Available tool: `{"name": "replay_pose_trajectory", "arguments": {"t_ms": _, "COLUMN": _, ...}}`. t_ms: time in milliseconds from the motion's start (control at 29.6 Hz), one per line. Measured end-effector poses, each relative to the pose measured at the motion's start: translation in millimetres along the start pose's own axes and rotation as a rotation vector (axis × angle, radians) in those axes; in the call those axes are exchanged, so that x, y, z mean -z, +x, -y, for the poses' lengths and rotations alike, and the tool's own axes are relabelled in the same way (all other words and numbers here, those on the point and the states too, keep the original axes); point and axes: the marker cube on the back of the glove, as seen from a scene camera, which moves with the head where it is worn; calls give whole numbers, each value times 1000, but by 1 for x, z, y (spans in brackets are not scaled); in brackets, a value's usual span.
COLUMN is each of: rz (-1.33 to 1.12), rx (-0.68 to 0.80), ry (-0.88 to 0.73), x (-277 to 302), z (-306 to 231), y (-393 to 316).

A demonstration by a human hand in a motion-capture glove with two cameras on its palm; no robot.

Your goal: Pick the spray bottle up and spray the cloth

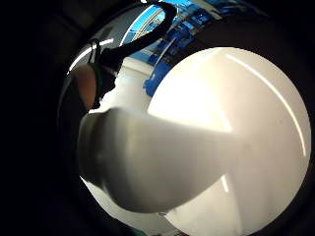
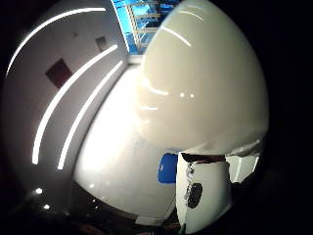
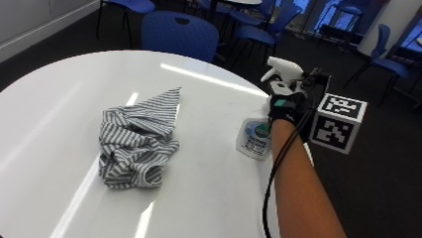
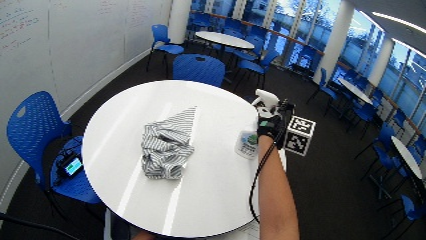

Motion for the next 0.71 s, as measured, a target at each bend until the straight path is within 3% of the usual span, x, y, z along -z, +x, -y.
{"name": "replay_pose_trajectory", "arguments": {"t_ms": 236, "rz": 23, "rx": 46, "ry": 44, "x": -4, "z": -2, "y": 6}}
{"name": "replay_pose_trajectory", "arguments": {"t_ms": 709, "rz": -177, "rx": 338, "ry": 299, "x": 12, "z": -2, "y": 19}}
